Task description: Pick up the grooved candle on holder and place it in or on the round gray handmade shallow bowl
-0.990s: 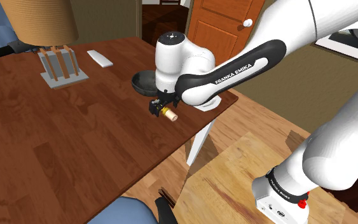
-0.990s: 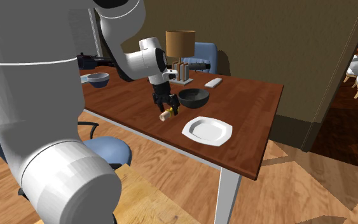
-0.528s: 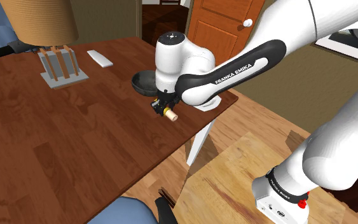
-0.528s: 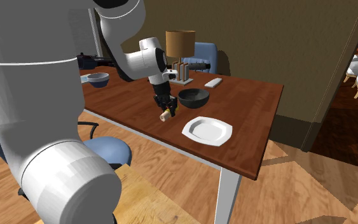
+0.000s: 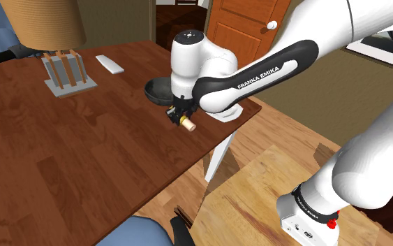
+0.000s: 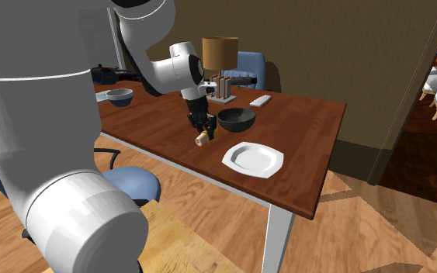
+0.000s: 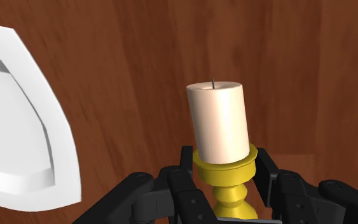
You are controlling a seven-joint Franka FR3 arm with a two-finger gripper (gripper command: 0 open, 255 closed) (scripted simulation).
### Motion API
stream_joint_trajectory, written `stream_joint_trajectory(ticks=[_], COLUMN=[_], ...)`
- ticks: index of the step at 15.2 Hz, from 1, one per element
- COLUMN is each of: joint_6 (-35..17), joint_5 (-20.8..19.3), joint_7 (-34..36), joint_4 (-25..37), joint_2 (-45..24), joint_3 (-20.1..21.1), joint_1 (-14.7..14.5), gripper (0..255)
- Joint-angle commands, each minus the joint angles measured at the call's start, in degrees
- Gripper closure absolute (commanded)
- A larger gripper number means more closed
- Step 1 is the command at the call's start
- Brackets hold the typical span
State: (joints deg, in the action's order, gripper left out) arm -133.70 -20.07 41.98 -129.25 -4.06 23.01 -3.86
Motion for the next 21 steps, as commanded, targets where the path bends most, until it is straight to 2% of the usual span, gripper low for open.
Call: stream_joint_trajectory(ticks=[1, 21], joint_6=[1.2, 15.0], joint_5=[0.9, 7.6], joint_7=[-0.8, -7.7], joint_4=[0.5, 8.1], joint_2=[0.9, 8.7], joint_3=[0.1, 0.1], joint_1=[0.0, -0.1], gripper=[255, 255])
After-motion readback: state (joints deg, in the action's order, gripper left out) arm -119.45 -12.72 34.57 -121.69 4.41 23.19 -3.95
